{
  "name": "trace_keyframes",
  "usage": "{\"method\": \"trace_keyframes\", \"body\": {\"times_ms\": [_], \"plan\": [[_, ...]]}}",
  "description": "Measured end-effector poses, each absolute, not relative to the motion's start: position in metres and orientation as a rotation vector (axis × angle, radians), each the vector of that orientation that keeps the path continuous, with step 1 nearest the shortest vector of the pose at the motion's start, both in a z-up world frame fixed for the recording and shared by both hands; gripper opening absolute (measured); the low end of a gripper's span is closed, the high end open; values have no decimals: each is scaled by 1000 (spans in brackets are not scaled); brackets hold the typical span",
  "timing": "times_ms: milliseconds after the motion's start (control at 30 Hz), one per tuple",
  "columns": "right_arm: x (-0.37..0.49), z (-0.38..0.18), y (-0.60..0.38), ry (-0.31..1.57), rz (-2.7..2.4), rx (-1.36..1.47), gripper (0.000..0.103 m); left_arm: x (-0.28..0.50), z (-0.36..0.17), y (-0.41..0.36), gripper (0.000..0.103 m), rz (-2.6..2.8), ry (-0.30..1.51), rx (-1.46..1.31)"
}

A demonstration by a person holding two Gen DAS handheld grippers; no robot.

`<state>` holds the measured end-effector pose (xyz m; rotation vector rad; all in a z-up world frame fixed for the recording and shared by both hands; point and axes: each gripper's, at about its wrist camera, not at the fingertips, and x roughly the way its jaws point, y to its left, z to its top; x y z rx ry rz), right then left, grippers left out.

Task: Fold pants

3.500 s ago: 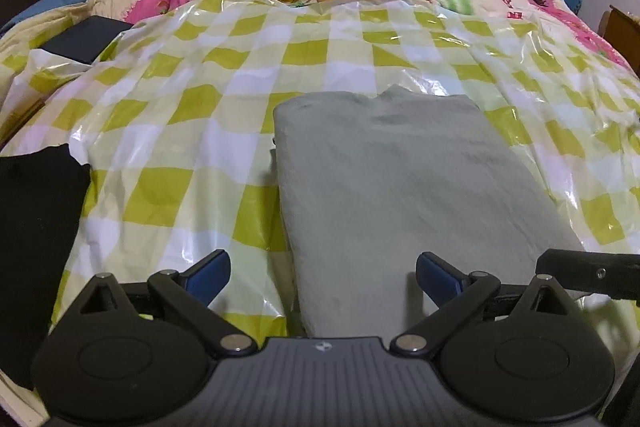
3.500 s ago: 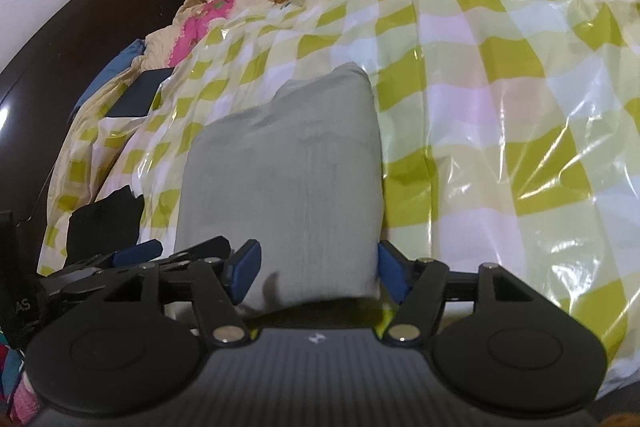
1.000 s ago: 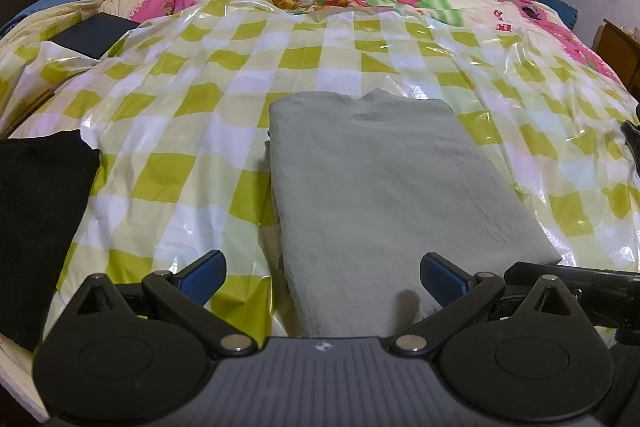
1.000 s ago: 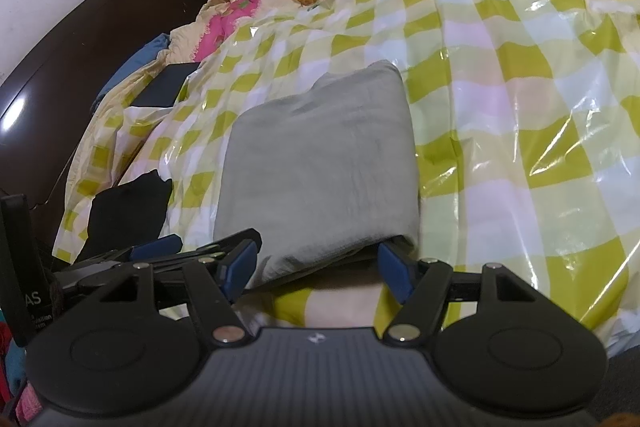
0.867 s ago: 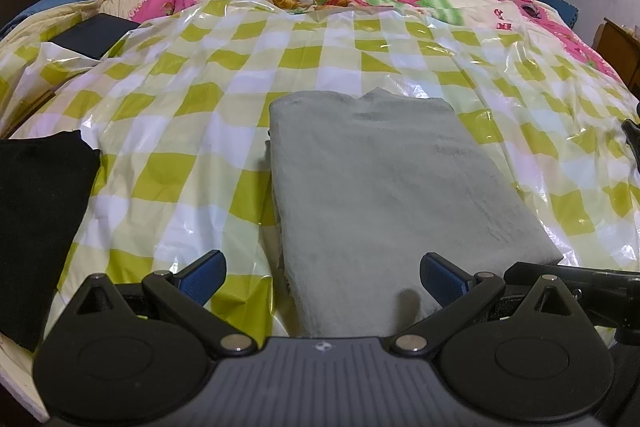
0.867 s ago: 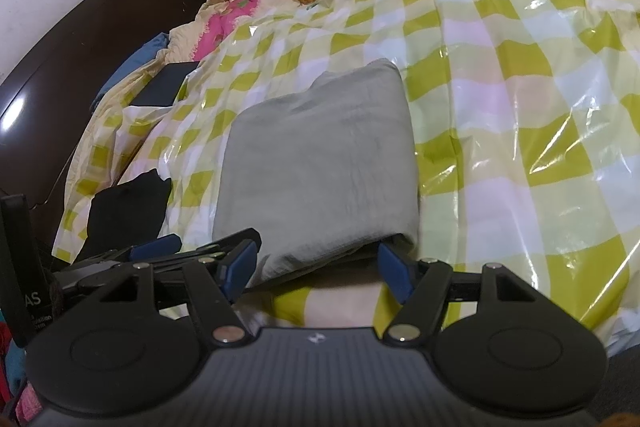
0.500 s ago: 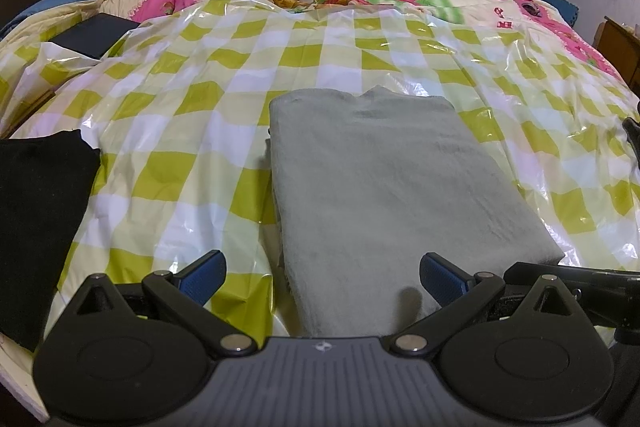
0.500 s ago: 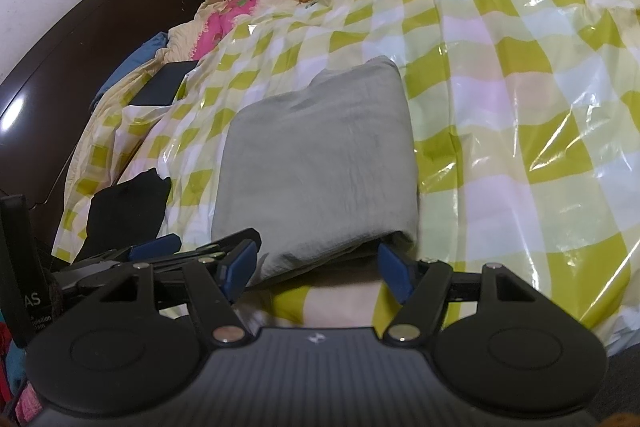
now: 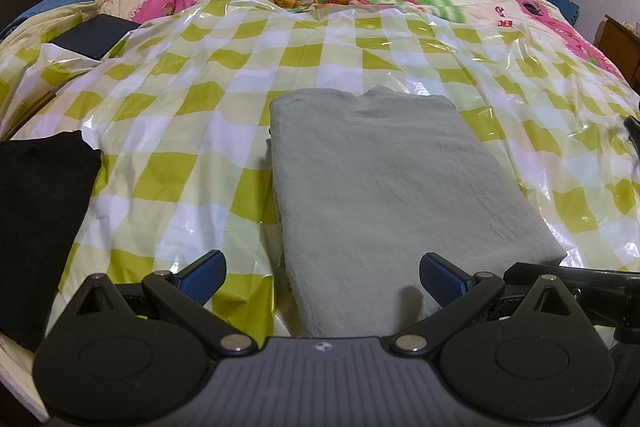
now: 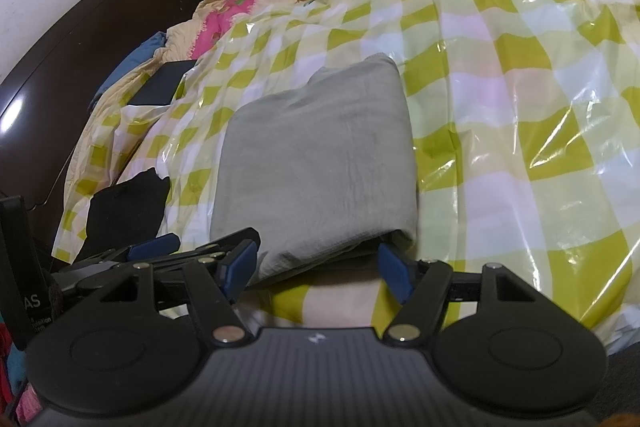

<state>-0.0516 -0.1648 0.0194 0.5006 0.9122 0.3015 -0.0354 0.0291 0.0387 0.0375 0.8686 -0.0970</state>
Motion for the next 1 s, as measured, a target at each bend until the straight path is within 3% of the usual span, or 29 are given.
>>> {"method": "trace_keyframes", "body": {"times_ms": [1000], "plan": [[-44,11,-164,945,295,522,69,-28,28,26,103,-81,897,47]]}}
